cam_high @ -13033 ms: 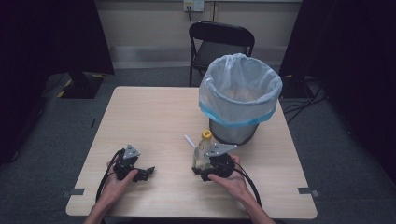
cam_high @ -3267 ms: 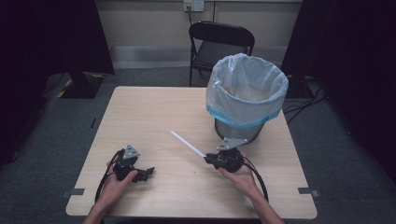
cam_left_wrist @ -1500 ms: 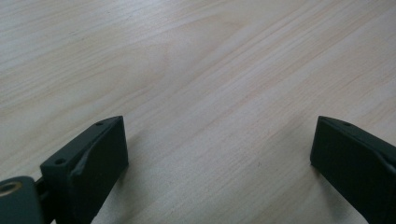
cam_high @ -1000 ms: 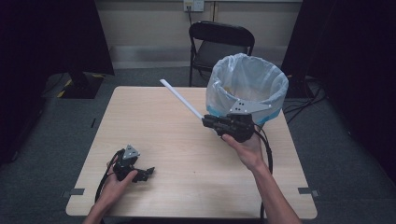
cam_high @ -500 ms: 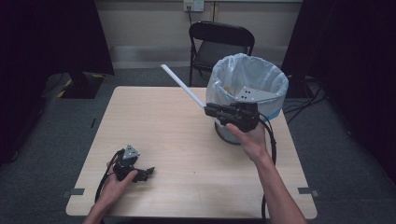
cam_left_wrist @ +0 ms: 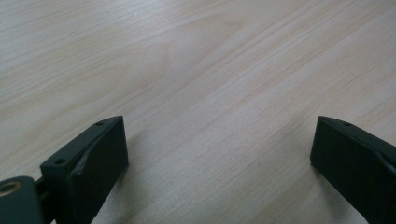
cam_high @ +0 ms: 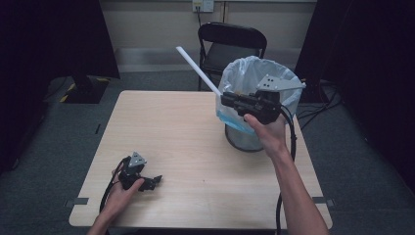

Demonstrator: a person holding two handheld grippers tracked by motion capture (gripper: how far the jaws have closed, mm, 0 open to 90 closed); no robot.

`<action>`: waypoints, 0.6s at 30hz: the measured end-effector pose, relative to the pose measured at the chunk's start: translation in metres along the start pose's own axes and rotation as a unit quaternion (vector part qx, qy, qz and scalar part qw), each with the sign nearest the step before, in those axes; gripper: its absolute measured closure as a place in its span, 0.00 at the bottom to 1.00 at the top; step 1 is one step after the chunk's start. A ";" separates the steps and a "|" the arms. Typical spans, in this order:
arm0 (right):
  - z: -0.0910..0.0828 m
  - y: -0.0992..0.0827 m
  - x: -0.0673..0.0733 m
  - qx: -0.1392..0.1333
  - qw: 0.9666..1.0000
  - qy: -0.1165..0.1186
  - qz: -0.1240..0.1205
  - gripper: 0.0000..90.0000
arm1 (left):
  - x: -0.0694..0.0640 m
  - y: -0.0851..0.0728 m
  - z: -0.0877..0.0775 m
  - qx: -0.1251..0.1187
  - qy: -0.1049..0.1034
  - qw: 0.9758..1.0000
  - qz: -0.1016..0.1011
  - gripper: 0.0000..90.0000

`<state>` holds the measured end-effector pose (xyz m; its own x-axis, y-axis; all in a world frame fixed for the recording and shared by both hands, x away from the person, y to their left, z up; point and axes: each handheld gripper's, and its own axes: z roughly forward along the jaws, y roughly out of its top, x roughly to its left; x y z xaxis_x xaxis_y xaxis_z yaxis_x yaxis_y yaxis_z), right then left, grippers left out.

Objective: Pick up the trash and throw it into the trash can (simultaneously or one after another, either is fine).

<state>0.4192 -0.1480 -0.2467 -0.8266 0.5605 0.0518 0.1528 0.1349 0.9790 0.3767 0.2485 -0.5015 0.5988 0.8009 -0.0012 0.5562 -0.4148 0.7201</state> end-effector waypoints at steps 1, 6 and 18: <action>-0.001 0.002 -0.002 -0.001 1.000 -0.004 0.001 0.90 | 0.000 0.000 0.000 0.000 0.000 1.000 0.000 0.04; -0.002 0.009 -0.011 -0.004 1.000 -0.018 0.003 0.90 | 0.000 0.000 0.000 0.000 0.000 1.000 0.000 0.04; -0.007 0.019 -0.037 -0.004 0.999 -0.047 0.019 0.90 | 0.000 0.000 0.000 0.000 0.000 1.000 0.000 0.04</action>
<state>0.4487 -0.1718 -0.2282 -0.7651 0.6400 0.0702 0.1777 0.1051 0.9785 0.3767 0.2484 -0.5015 0.5986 0.8011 -0.0018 0.5566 -0.4143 0.7202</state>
